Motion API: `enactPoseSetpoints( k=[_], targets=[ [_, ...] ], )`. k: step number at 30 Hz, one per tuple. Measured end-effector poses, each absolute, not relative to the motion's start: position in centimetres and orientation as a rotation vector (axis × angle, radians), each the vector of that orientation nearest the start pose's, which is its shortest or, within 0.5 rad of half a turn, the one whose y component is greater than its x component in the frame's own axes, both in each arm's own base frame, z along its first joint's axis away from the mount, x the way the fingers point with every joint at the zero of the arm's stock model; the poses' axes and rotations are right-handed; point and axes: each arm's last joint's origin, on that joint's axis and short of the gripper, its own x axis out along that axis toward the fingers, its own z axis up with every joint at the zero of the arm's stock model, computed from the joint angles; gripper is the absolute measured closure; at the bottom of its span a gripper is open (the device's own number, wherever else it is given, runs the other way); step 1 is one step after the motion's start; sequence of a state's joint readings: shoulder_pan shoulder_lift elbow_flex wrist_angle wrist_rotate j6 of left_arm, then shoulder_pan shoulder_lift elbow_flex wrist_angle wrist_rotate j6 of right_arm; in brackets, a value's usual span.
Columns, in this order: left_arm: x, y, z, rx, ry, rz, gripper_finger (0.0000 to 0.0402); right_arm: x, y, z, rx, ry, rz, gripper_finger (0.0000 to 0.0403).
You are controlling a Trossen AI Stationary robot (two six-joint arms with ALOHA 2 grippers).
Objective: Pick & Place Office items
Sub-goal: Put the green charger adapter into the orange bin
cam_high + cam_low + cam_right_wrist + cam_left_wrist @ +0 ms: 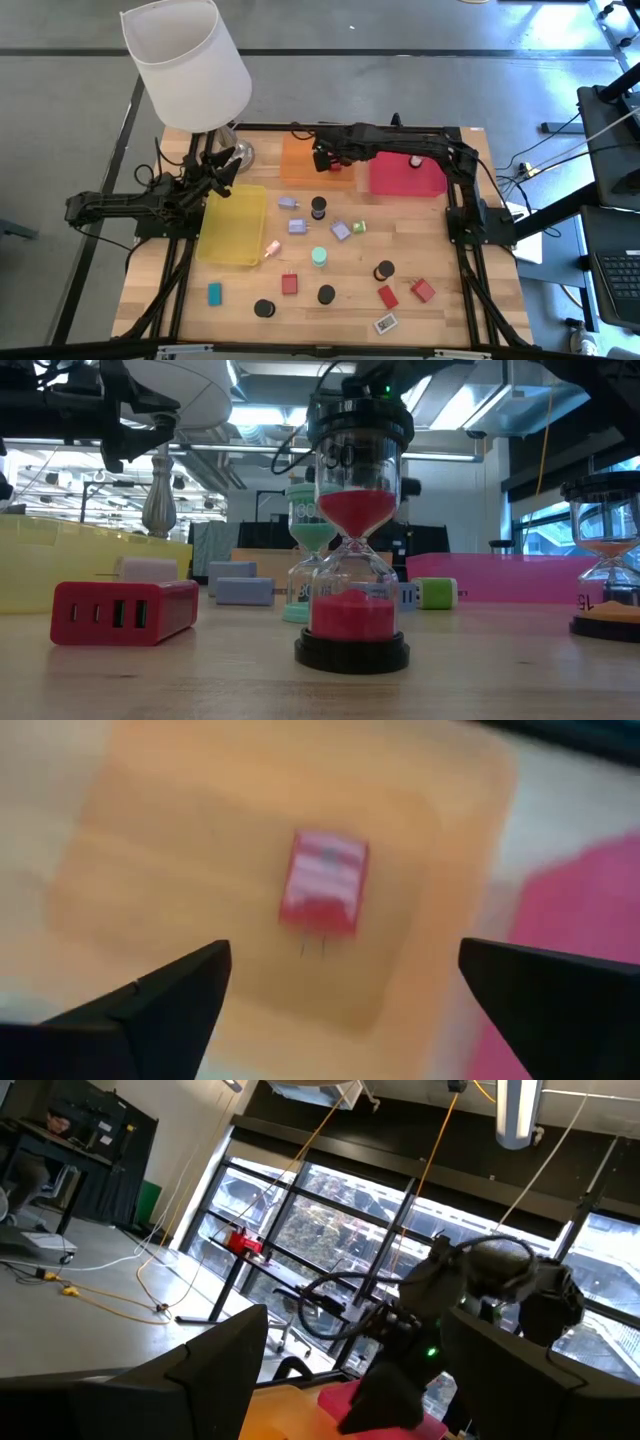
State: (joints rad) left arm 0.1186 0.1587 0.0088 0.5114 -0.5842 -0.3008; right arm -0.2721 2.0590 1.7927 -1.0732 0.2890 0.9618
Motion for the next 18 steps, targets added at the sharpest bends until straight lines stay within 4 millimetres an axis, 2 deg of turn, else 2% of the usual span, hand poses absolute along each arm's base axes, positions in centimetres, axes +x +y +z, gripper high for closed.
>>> enactPoseSetpoints(
  k=[4, 12, 18],
  targets=[
    [9.4, 2.7, 20.0, -0.370, -0.462, 0.637, 0.0107, 39.4, -10.4, 24.3, 0.816, 1.129, -1.068, 0.0015],
    [9.4, 2.7, 20.1, -0.370, -0.462, 0.637, 0.0107, 38.0, -6.5, 23.5, 0.798, 1.288, -1.081, 0.0018],
    [9.4, 2.7, 20.0, -0.370, -0.462, 0.637, 0.0107, 34.0, -3.1, 22.6, 0.836, 1.272, -0.993, 0.0029]
  ],
)
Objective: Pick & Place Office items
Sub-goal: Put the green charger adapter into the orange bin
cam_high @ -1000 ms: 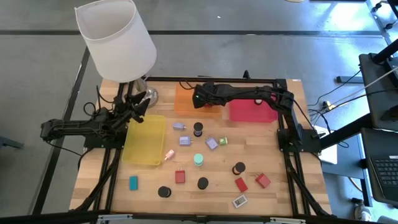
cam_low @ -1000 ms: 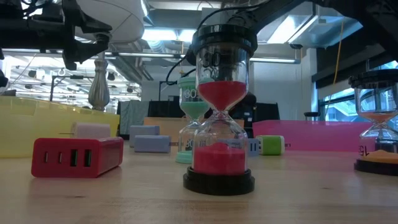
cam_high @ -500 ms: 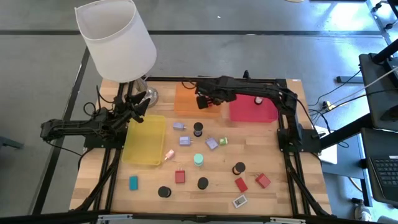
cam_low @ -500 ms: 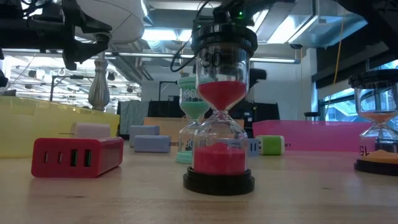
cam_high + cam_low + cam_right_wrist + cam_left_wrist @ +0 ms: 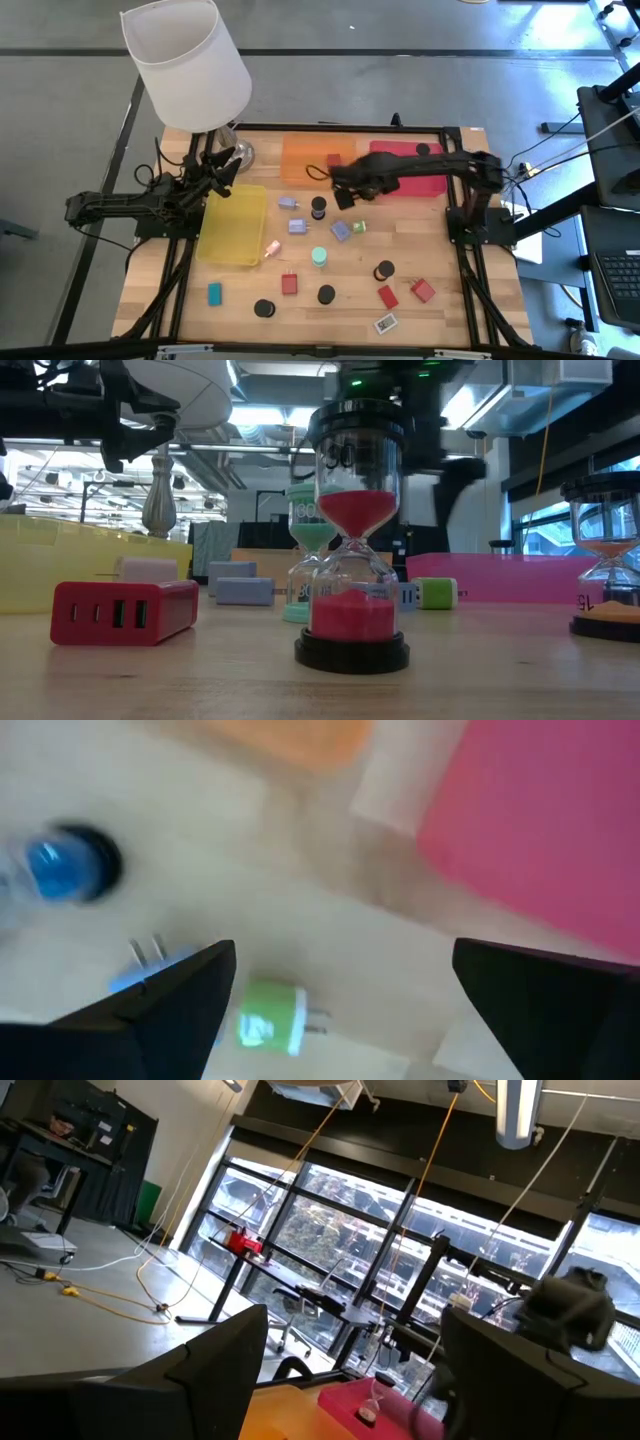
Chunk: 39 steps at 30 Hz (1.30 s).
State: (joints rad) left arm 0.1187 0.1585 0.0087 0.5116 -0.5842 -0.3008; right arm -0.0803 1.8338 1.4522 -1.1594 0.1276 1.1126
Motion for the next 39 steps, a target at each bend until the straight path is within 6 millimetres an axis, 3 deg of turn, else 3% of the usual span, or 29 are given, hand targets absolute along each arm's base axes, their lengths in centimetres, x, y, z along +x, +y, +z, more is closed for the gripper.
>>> enactPoseSetpoints(
  k=[5, 9, 19, 29, 35, 39],
  targets=[
    [9.4, 2.7, 20.0, -0.370, -0.462, 0.637, 0.0107, 30.4, -0.6, 22.0, 0.940, 1.210, -0.936, 0.0032],
    [9.4, 2.7, 20.1, -0.370, -0.463, 0.637, 0.0107, 29.8, 1.9, 21.7, 0.982, 1.170, -0.912, 0.0032],
    [9.4, 2.7, 20.1, -0.370, -0.462, 0.636, 0.0107, 29.8, 6.7, 21.8, 0.585, 1.133, -0.662, 0.0032],
    [9.4, 2.7, 20.1, -0.370, -0.462, 0.637, 0.0107, 30.4, 7.5, 21.6, 0.192, 1.197, -0.340, 0.0032],
    [9.4, 2.7, 20.0, -0.370, -0.462, 0.637, 0.0107, 31.2, 7.7, 20.0, -0.072, 1.263, -0.175, 0.0032],
    [9.4, 2.7, 20.1, -0.370, -0.462, 0.637, 0.0107, 31.6, 7.4, 18.6, -0.156, 1.312, -0.164, 0.0032]
  ],
)
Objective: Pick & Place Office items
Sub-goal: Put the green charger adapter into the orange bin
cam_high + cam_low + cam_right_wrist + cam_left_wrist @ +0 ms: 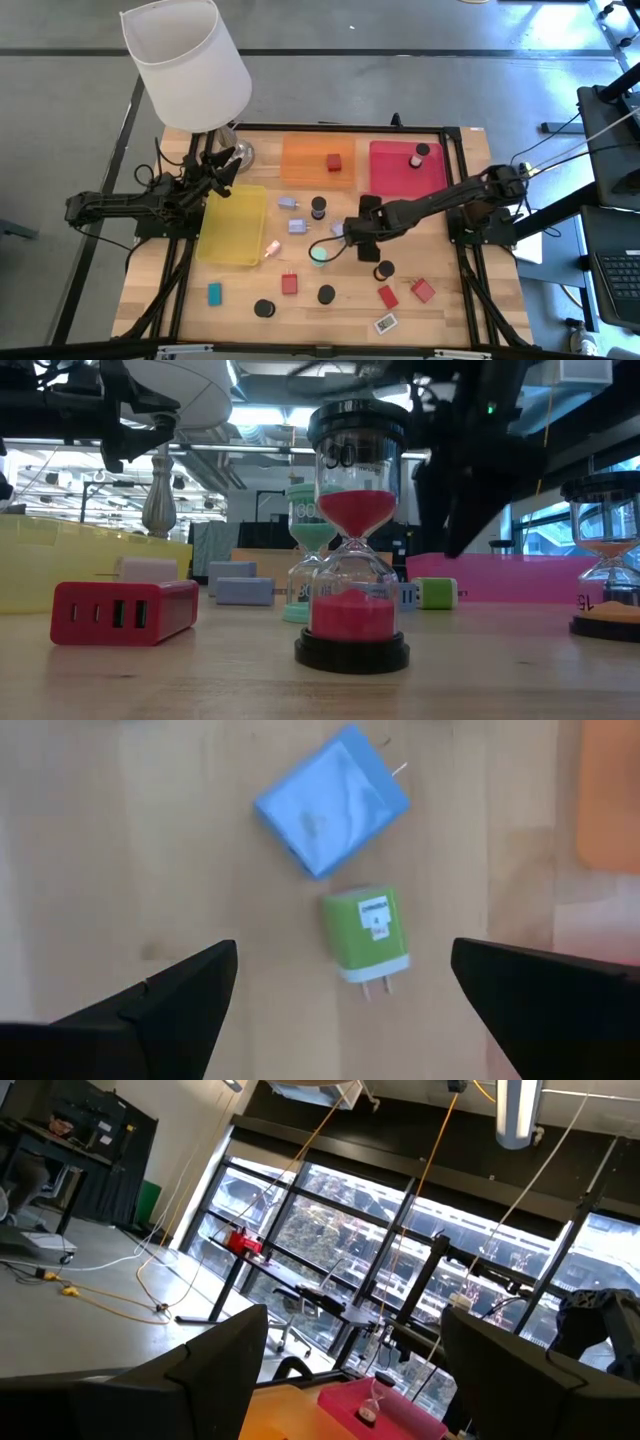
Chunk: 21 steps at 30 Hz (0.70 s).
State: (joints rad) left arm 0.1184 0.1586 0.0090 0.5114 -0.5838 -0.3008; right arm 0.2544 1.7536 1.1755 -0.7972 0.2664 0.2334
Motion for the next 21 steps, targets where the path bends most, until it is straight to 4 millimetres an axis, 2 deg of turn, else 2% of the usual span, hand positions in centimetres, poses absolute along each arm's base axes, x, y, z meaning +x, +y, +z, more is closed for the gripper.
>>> enactPoseSetpoints(
  k=[6, 14, 21],
  targets=[
    [9.4, 2.7, 20.0, -0.370, -0.462, 0.637, 0.0107, 32.4, 5.8, 16.7, -0.186, 1.379, -0.178, 0.0032],
    [9.4, 2.7, 20.0, -0.370, -0.462, 0.637, 0.0107, 32.1, 3.0, 14.5, -0.060, 1.434, -0.140, 0.0032],
    [9.4, 2.7, 20.1, -0.370, -0.462, 0.637, 0.0107, 32.3, 2.9, 14.0, -0.103, 1.391, -0.093, 0.0032]
  ],
)
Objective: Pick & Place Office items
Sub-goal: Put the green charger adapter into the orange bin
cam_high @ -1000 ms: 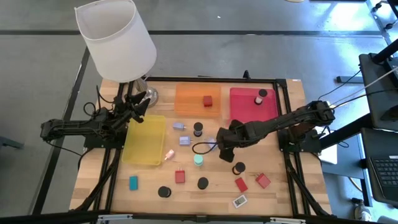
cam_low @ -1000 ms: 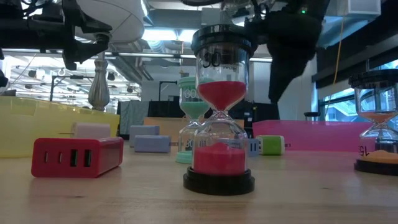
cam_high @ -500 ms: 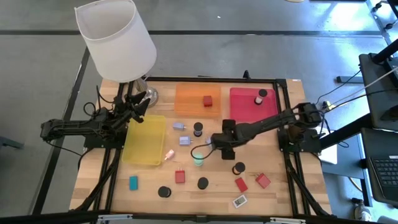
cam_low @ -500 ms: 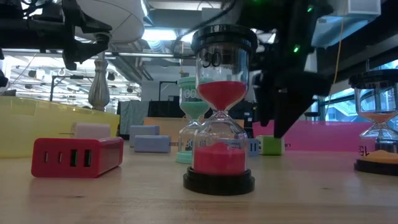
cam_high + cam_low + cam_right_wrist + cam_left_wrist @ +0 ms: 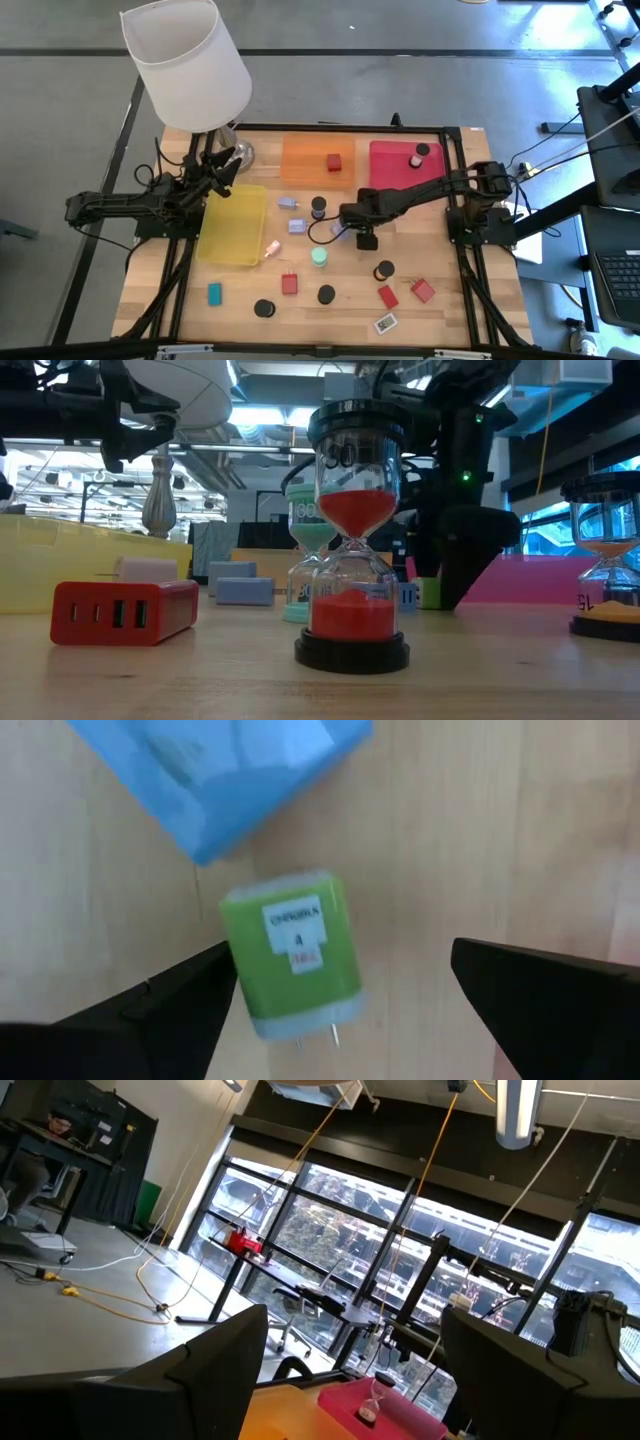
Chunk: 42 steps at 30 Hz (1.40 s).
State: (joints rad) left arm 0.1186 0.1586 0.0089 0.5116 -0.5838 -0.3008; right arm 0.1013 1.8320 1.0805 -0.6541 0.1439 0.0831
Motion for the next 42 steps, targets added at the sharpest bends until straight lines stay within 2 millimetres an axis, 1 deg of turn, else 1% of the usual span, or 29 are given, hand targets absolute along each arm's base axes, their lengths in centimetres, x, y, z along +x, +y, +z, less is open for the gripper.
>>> enactPoseSetpoints(
  k=[8, 12, 17, 28, 31, 36, 39, 42],
  targets=[
    [9.4, 2.7, 20.0, -0.370, -0.462, 0.637, 0.0107, 33.0, 2.8, 14.1, -0.096, 1.322, -0.083, 0.0033],
    [9.4, 2.7, 20.0, -0.370, -0.462, 0.637, 0.0107, 33.1, 2.5, 14.2, -0.059, 1.307, -0.112, 0.0050],
    [9.4, 2.7, 20.0, -0.370, -0.462, 0.637, 0.0107, 32.9, 2.3, 13.8, -0.019, 1.314, -0.147, 0.0104],
    [9.4, 2.7, 20.0, -0.370, -0.462, 0.637, 0.0107, 32.8, 2.2, 13.7, 0.104, 1.299, -0.268, 0.0255],
    [9.4, 2.7, 20.0, -0.370, -0.462, 0.637, 0.0107, 32.8, 2.2, 13.8, 0.150, 1.294, -0.286, 0.0255],
    [9.4, 2.7, 20.1, -0.370, -0.462, 0.637, 0.0107, 32.8, 2.2, 13.8, 0.173, 1.296, -0.302, 0.0255],
    [9.4, 2.7, 20.1, -0.370, -0.462, 0.637, 0.0107, 32.6, 1.9, 14.0, 0.185, 1.307, -0.317, 0.0238],
    [9.4, 2.7, 20.1, -0.370, -0.462, 0.637, 0.0107, 32.3, 1.5, 14.9, 0.211, 1.288, -0.337, 0.0228]
  ],
)
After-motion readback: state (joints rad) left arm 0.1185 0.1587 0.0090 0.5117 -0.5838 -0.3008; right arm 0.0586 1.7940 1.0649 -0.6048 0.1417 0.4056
